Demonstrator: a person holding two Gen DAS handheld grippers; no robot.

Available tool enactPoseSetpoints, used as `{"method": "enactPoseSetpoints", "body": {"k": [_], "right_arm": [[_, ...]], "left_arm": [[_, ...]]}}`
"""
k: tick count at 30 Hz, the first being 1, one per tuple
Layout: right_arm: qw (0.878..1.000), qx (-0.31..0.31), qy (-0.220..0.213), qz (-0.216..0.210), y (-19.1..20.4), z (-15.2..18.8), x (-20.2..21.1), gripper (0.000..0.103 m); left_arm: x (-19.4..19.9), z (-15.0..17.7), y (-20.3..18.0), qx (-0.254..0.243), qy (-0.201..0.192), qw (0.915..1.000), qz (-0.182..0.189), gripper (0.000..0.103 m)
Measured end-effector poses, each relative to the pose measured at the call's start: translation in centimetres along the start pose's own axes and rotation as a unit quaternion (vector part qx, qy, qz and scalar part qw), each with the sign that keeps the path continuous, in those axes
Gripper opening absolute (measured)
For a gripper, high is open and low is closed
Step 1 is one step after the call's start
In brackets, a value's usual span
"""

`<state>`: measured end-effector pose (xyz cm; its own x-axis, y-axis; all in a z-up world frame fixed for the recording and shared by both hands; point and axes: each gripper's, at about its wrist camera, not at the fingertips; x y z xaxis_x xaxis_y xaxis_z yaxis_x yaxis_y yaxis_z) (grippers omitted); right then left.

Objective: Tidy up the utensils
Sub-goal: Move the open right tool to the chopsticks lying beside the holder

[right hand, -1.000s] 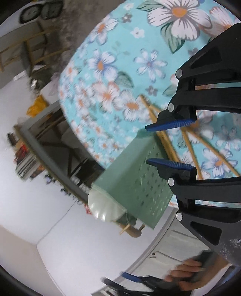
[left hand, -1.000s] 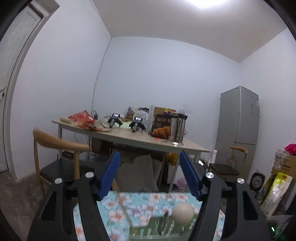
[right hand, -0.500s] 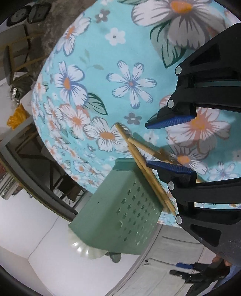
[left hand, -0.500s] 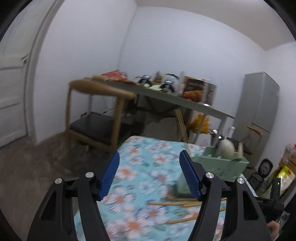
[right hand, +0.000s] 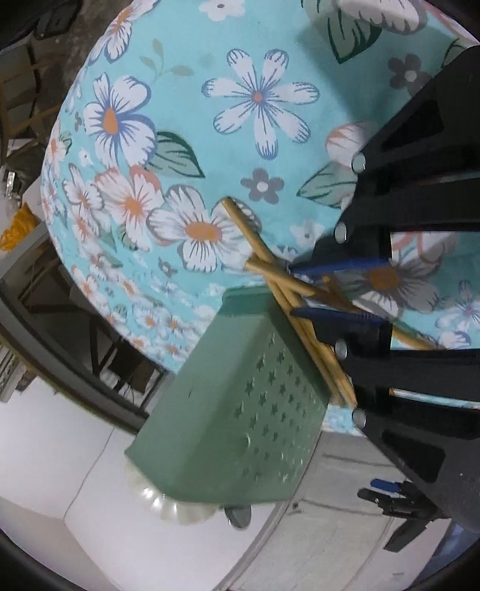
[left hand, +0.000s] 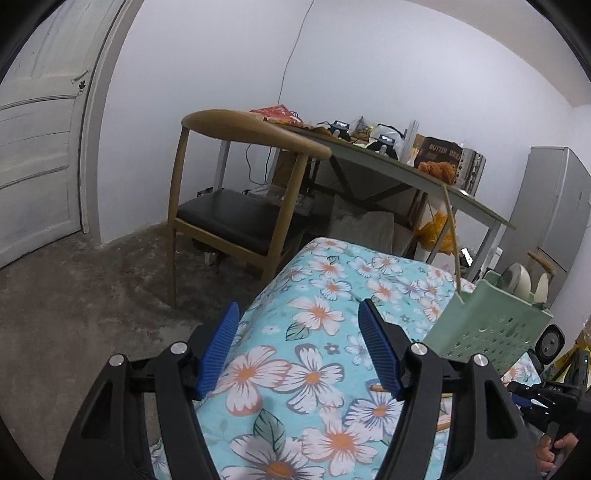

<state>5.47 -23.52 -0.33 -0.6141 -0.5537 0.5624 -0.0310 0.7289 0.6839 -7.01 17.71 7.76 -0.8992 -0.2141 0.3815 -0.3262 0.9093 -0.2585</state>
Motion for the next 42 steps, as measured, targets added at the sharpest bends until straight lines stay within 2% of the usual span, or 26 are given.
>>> {"method": "enactPoseSetpoints", "body": {"k": [3, 7, 12, 16, 20, 24, 28, 31, 35, 39, 42], "right_arm": [[1.000, -0.017, -0.010, -0.014, -0.3, -0.2, 0.2, 0.012], [0.999, -0.002, -0.032, -0.012, 0.2, -0.5, 1.6, 0.011], [0.998, 0.021, -0.062, -0.003, 1.5, -0.6, 3.7, 0.011], [0.997, 0.030, -0.074, -0.013, 2.8, -0.3, 5.5, 0.009], [0.995, 0.054, -0.076, -0.041, 5.6, -0.2, 7.6, 0.009], [0.988, 0.110, -0.092, -0.063, 10.8, -0.4, 10.6, 0.006], [0.979, 0.156, -0.108, -0.076, 15.0, -0.5, 12.5, 0.005], [0.974, 0.182, -0.112, -0.071, 17.2, -1.0, 12.9, 0.005], [0.979, 0.176, -0.092, -0.037, 16.3, -1.3, 11.8, 0.005], [0.991, 0.127, -0.048, 0.014, 11.6, -0.9, 8.6, 0.028], [0.993, 0.101, -0.010, 0.056, 8.2, -0.7, 5.1, 0.029]], "left_arm": [[-0.2, 0.1, 0.1, -0.001, 0.004, 1.0000, -0.001, 0.065], [-0.8, 0.3, 0.1, 0.002, 0.016, 0.9999, -0.002, 0.065], [-2.2, 1.0, 0.0, 0.011, 0.050, 0.9986, 0.009, 0.065], [-3.2, 1.9, 0.1, 0.013, 0.081, 0.9966, 0.012, 0.065], [-3.2, 2.2, 0.2, 0.023, 0.078, 0.9964, 0.027, 0.065], [-3.5, 2.2, 0.4, 0.034, 0.085, 0.9955, 0.021, 0.065], [-3.6, 2.4, 0.4, 0.036, 0.085, 0.9956, 0.017, 0.065], [-3.8, 2.5, 0.6, 0.038, 0.086, 0.9955, 0.012, 0.065], [-3.8, 2.5, 0.7, 0.039, 0.086, 0.9954, 0.013, 0.065], [-3.7, 2.6, 0.6, 0.033, 0.085, 0.9957, 0.016, 0.065], [-3.7, 2.6, 0.6, 0.033, 0.087, 0.9955, 0.016, 0.065]]}}
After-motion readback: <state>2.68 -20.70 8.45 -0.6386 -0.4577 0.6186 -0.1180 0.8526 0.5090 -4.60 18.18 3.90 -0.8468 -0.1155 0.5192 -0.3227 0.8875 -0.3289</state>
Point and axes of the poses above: each gripper's, at about its wrist camera, not at the fingertips, and x roughly against the way its jaws point, y to its left, z to its underside, and after that the axes turned 3 degrees about -y, right-handed
